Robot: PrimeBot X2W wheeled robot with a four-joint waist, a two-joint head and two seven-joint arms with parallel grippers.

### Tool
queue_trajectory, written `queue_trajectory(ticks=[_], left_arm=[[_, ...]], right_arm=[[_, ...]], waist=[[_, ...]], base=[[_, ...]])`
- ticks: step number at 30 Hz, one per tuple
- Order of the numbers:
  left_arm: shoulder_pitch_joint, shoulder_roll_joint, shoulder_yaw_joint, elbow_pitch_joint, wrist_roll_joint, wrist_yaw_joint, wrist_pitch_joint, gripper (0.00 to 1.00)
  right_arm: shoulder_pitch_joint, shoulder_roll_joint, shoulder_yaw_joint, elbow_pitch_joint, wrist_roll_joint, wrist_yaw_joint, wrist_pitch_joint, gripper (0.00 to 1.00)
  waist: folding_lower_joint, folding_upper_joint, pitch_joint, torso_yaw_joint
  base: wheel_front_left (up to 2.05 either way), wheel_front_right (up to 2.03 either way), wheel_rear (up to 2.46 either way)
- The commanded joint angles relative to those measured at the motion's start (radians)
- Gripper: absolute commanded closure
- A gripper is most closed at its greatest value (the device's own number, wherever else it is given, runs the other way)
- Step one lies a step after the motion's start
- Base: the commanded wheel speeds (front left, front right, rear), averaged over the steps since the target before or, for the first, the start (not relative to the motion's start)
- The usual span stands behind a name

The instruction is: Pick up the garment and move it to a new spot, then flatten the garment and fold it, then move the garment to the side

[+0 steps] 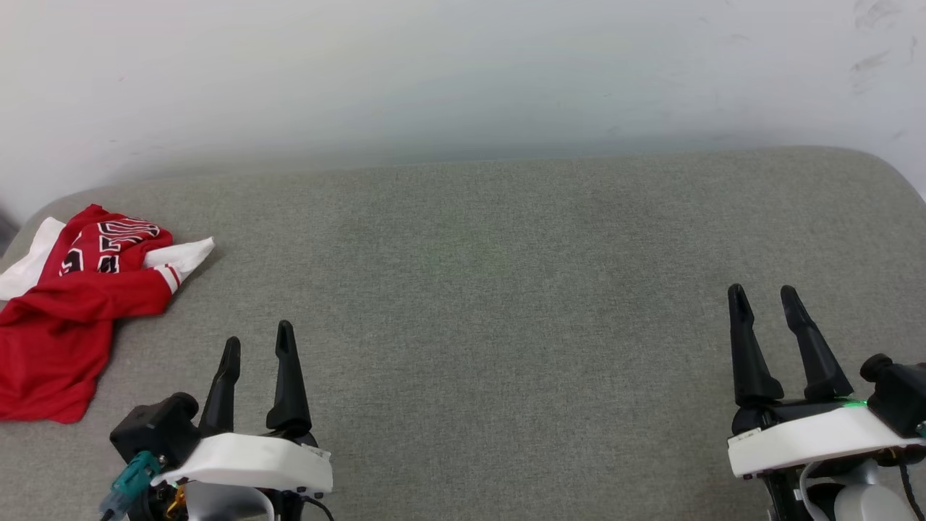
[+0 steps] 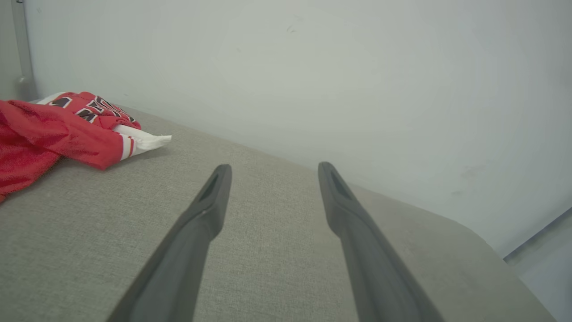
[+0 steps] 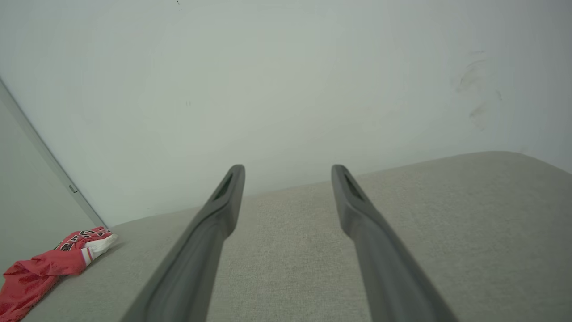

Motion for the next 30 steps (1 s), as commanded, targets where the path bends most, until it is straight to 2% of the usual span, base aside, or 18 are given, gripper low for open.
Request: queue_trajectory(ticks=[1, 9, 13, 24, 27, 30], left_arm=[[-0.006, 0.017, -0.020, -0.022, 0.040, 0.026, -0.010, 0.00], [-0.023, 0.098, -0.167, -0.046, 0.145, 0.180, -0.031, 0.00], [-0.032, 0.130, -0.237, -0.043, 0.175, 0.244, -0.040, 0.00], [-0.048, 0.171, -0.339, -0.013, 0.226, 0.308, -0.064, 0.00], [-0.042, 0.161, -0.341, -0.021, 0.214, 0.298, -0.070, 0.00], [-0.027, 0.142, -0.310, -0.035, 0.201, 0.269, -0.076, 0.00]], right_arm=[[-0.003, -0.011, 0.006, -0.017, -0.042, 0.002, -0.011, 0.00], [0.001, -0.011, 0.022, 0.002, -0.157, 0.002, -0.032, 0.00], [0.002, -0.009, 0.027, -0.006, -0.208, 0.002, -0.042, 0.00], [0.008, -0.004, 0.037, -0.004, -0.309, 0.002, -0.065, 0.00], [0.010, -0.001, 0.038, -0.007, -0.321, 0.002, -0.072, 0.00], [0.012, 0.001, 0.031, -0.011, -0.312, 0.002, -0.078, 0.00]], waist=[[0.0000, 0.0000, 0.001, -0.001], [0.0000, 0.0000, 0.002, -0.003], [0.0000, 0.0000, 0.004, -0.004], [0.0000, 0.0000, 0.008, -0.009], [0.0000, 0.0000, 0.009, -0.010], [0.0000, 0.0000, 0.013, -0.010]], base=[[0.00, 0.00, 0.00], [0.00, 0.00, 0.00], [0.00, 0.00, 0.00], [0.00, 0.00, 0.00], [0.00, 0.00, 0.00], [0.00, 0.00, 0.00]])
